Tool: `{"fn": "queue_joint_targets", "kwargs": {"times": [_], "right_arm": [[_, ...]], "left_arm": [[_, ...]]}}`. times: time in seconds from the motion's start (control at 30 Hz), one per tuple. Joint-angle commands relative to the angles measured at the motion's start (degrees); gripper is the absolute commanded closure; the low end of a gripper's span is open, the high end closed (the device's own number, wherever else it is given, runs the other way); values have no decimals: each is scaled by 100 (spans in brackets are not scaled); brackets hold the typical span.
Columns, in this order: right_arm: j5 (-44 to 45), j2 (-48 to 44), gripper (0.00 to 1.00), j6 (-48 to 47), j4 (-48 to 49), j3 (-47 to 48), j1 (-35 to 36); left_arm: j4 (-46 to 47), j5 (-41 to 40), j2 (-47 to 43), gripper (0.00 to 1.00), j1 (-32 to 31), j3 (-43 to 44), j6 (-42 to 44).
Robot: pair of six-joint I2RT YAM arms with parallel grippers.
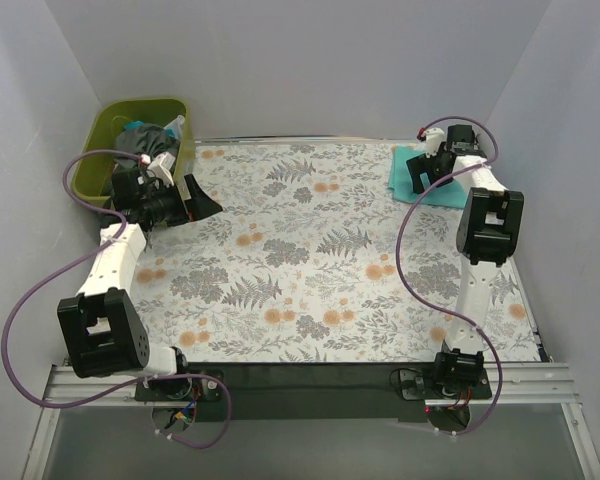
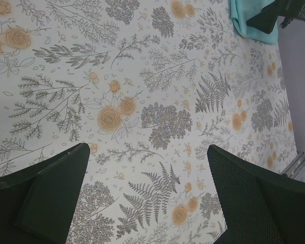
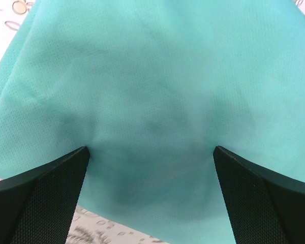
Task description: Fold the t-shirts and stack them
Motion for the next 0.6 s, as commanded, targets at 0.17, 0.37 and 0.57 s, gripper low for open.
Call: {"fn": "queue_joint_targets", "kwargs": {"times": [0.17, 0.37, 0.57], "right_arm": [[447, 1058, 2, -785, -392, 978, -162], [412, 1067, 2, -1110, -392, 935, -197], [263, 567, 2, -1988, -383, 435, -320]], "left_arm": [[-151, 140, 85, 5, 0, 294, 239], [-177, 193, 164, 4, 0, 373, 318], [-335, 237, 165, 4, -9, 575, 415]]}}
